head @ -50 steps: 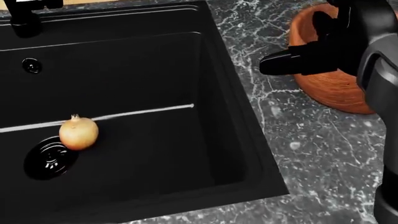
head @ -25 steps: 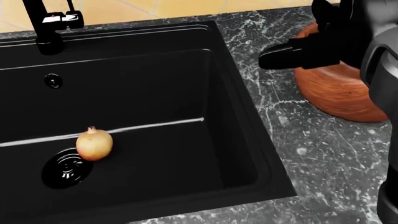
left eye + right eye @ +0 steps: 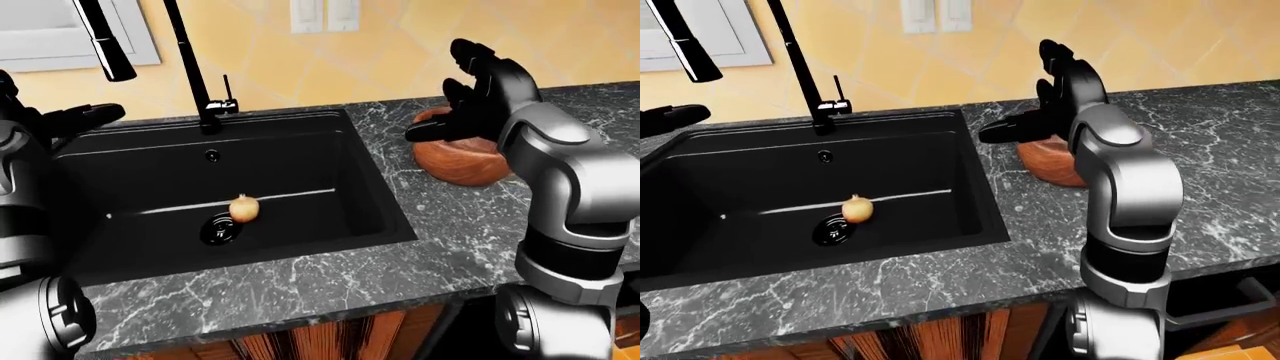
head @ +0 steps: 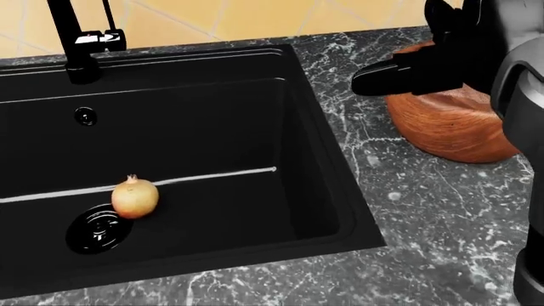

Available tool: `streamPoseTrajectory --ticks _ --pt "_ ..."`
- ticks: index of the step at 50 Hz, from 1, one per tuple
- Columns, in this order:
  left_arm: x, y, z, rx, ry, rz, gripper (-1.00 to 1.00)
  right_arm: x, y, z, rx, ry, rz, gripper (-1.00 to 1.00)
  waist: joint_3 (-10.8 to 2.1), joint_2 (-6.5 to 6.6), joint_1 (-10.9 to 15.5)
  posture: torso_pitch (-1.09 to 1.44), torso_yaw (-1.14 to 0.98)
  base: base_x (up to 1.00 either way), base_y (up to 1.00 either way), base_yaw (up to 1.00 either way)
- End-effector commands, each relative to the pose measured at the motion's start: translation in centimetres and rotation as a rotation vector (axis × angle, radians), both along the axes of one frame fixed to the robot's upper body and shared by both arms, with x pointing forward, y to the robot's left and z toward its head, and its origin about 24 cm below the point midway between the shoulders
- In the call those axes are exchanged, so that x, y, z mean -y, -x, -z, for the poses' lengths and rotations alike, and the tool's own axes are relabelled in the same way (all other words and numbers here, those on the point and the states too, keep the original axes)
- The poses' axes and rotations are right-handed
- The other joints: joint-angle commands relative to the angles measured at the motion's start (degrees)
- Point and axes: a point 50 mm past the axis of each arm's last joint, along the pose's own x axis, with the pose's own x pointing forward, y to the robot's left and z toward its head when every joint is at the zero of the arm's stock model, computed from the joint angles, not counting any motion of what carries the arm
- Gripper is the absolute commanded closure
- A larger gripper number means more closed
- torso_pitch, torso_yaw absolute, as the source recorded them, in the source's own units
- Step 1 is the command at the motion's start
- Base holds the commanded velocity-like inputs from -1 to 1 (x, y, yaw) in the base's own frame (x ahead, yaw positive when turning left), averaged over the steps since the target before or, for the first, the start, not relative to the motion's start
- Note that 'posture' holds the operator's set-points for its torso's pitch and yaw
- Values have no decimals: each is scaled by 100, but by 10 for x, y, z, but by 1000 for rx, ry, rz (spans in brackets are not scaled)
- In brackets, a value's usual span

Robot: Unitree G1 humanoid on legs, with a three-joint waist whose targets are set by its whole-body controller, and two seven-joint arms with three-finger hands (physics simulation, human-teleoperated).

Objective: Turn the sink spout to the right.

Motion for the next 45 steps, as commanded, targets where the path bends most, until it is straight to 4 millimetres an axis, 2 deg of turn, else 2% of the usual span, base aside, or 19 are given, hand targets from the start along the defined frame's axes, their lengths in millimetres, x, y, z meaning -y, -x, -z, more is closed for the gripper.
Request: streamPoseTrajectory --ticks 1,8,26,34,45 --pt "1 3 -28 100 -46 4 -100 -1 5 -19 93 8 -2 -100 -142 36 -1 -23 0 0 0 0" --pt "1 3 -27 97 -43 3 -100 -1 5 -19 94 8 -2 -100 -375 30 13 -28 0 0 0 0" --pt "1 2 -26 93 -40 3 -100 -2 4 -21 94 11 -4 -100 -1104 10 77 -46 0 0 0 0" --pt "1 1 -26 90 -40 2 -100 -3 4 -22 96 12 -5 -100 -1326 3 97 -54 0 0 0 0" --pt "3 0 -24 85 -44 7 -100 -1 5 -22 97 11 -3 -100 -1566 -4 108 -65 0 0 0 0"
